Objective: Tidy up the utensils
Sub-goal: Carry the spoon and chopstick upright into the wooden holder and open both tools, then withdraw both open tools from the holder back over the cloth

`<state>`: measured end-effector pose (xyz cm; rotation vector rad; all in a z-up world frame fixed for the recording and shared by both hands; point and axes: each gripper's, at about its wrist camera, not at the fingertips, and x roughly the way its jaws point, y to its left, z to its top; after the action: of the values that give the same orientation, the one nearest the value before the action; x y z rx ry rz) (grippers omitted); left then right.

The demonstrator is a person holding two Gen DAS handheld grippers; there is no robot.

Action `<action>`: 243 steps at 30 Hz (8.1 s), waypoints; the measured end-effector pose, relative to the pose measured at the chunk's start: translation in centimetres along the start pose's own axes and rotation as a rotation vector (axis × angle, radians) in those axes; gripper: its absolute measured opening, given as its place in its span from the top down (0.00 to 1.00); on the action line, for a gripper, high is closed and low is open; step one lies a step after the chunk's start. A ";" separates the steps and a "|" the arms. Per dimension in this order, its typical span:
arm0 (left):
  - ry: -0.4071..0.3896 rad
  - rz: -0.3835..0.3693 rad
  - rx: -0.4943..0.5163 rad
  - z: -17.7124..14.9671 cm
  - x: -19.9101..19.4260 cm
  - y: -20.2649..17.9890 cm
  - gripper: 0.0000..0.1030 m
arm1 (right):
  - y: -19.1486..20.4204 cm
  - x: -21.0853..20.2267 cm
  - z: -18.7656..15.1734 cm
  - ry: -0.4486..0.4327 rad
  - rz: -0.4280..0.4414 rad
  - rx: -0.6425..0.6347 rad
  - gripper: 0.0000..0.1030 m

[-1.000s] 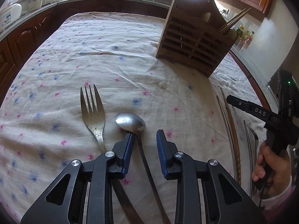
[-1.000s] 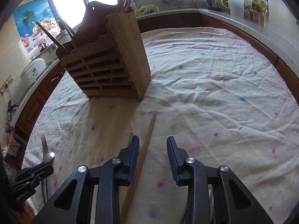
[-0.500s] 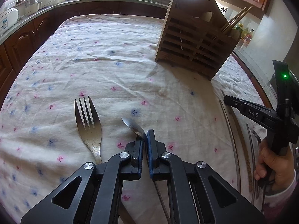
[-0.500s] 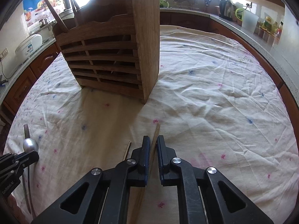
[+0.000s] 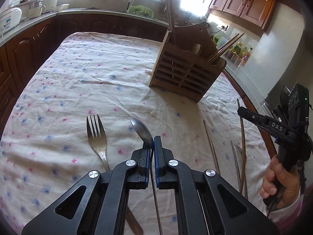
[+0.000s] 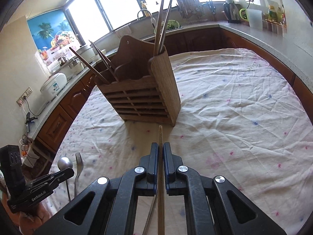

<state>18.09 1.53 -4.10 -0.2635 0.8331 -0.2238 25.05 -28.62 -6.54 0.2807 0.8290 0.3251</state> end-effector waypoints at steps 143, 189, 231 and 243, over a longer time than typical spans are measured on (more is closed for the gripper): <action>-0.371 -0.072 0.102 14.8 8.0 -4.6 0.97 | -0.5 -0.1 12.6 -0.373 0.032 -0.002 0.94; -0.313 -0.029 0.127 12.3 5.2 -7.0 0.27 | -1.9 -3.8 11.2 -0.406 0.099 0.091 0.16; -0.408 0.102 0.007 -1.5 -10.2 -2.3 0.02 | 2.8 -9.8 -4.7 -0.302 0.101 -0.052 0.03; -0.515 0.101 0.073 -1.9 -15.6 -3.9 0.02 | 6.2 -15.5 -4.0 -0.427 0.040 -0.198 0.00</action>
<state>6.10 2.27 6.79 -0.1971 0.3256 -0.0834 11.20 -28.54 3.59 0.1726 0.3673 0.3658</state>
